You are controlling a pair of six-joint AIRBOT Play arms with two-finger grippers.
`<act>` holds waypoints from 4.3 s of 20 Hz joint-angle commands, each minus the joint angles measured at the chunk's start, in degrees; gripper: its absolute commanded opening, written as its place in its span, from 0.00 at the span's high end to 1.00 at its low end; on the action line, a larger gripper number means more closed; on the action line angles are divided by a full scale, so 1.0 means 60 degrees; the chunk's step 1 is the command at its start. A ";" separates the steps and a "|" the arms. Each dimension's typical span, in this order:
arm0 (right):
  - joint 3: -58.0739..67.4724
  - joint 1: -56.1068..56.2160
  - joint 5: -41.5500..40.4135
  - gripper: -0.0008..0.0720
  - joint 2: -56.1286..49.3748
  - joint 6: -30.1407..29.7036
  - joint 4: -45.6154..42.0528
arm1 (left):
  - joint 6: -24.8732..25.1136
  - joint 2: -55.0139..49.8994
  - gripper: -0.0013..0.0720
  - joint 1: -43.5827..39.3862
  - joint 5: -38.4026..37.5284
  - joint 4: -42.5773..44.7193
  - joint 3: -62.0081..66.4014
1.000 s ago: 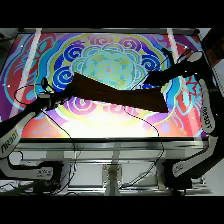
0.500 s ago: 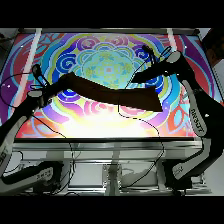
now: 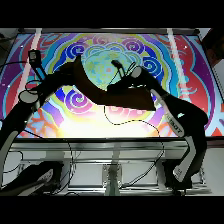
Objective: Fold the clothes and pants, and hang the long-sleeved shirts on hangers.
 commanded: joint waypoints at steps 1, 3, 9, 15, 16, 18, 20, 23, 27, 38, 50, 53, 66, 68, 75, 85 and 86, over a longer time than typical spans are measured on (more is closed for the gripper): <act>0.0004 0.1213 -0.1519 0.98 -0.0590 0.1035 -0.0098 | 0.0477 0.0273 0.95 -0.0780 0.0018 0.0091 0.0098; 0.0004 0.1530 -0.1971 0.98 -0.0743 0.1574 -0.0306 | 0.1031 0.0270 0.95 -0.1348 0.0029 0.0095 0.0437; 0.0004 0.0856 -0.0324 0.98 0.0062 0.1559 -0.2102 | 0.3089 0.0182 0.95 -0.2856 0.1767 0.0091 0.1173; 0.0004 -0.1534 0.3104 0.98 0.2750 0.1384 -0.4535 | 0.3078 -0.0980 0.95 -0.3850 0.1767 0.0091 0.1217; 0.0004 -0.2087 0.3475 0.98 0.3424 0.1388 -0.4659 | 0.3078 -0.1406 0.95 -0.4098 0.1770 0.0091 0.1344; 0.0004 -0.2987 0.3708 0.98 0.4557 0.1399 -0.4688 | 0.3071 -0.2466 0.95 -0.4605 0.1767 0.0087 0.1989; 0.0004 -0.3741 0.3501 0.98 0.5683 0.1461 -0.4685 | 0.2954 -0.3876 0.95 -0.5340 0.1759 0.0007 0.3217; 0.0004 -0.4459 0.3115 0.98 0.6717 0.1461 -0.4696 | 0.2871 -0.5774 0.95 -0.6422 0.1767 0.0007 0.5038; 0.0004 -0.5093 0.3206 0.98 0.7016 0.1457 -0.4736 | 0.1836 -0.6972 0.94 -0.6972 0.1486 0.0015 0.5457; -0.0980 -0.6808 0.2750 0.98 0.5923 0.1133 -0.5526 | 0.1661 -0.5340 0.29 -0.5836 -0.0317 0.0018 0.5457; -0.4160 -0.6043 0.3577 0.98 0.4033 -0.1858 0.1290 | 0.1657 -0.4561 0.29 -0.4324 -0.0321 0.0015 0.5457; -0.4160 -0.4244 0.2131 0.98 0.4029 -0.1832 0.0120 | 0.1657 -0.4561 0.29 -0.4328 -0.0324 0.0015 0.5457; -0.4164 -0.3810 0.1439 0.98 0.3752 0.2739 -0.6717 | 0.1657 -0.4561 0.29 -0.4324 -0.0645 0.0018 0.5457; -0.4164 -0.4554 0.2248 0.98 0.3752 0.2732 -0.6739 | 0.1657 -0.4561 0.29 -0.4320 -0.0641 0.0018 0.5457; -0.4164 -0.6987 0.3228 0.98 0.3759 0.0441 -0.2645 | 0.1657 -0.4561 0.29 -0.4324 -0.0645 0.0018 0.5457; -0.5253 -0.8415 0.3089 0.19 0.3621 -0.0233 0.0557 | 0.1657 -0.4561 0.29 -0.4324 -0.0641 0.0018 0.5457; -0.5606 -0.8160 0.2634 0.16 0.3621 -0.0007 0.0466 | 0.1657 -0.4561 0.29 -0.4324 -0.0641 0.0018 0.5457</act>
